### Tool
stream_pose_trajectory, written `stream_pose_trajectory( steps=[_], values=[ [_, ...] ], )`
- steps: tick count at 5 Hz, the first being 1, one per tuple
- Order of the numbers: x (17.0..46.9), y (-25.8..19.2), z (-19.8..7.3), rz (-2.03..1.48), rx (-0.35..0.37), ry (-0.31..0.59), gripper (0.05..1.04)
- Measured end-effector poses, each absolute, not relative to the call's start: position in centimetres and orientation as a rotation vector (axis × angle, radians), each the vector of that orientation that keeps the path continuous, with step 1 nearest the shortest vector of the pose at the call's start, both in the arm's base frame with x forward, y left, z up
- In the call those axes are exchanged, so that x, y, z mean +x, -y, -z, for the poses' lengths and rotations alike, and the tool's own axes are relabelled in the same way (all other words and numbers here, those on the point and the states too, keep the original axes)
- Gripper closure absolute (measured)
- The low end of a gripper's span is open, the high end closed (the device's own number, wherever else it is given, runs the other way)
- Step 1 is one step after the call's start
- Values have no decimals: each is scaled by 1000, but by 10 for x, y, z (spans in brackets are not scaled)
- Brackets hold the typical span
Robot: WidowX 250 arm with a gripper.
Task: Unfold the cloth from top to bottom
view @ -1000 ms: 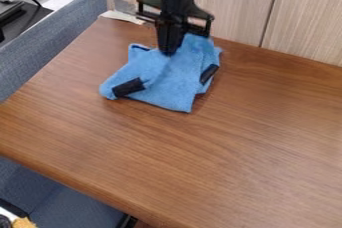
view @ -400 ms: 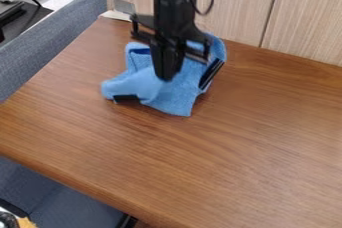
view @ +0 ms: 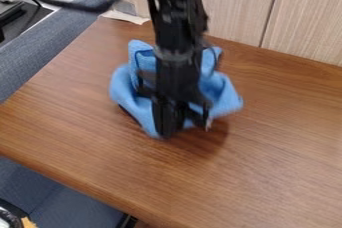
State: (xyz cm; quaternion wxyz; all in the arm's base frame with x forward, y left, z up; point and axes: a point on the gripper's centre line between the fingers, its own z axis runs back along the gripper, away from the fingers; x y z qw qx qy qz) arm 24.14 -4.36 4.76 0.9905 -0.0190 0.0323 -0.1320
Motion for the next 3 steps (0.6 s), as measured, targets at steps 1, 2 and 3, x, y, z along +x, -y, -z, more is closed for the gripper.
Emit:
stream_pose_trajectory(
  steps=[1, 2, 3],
  values=[
    [228, 45, -30, 293, -17, -114, 1030],
    [217, 45, -17, 316, -27, -147, 1030],
    [209, 42, -13, 332, -19, -168, 1014]
  ],
)
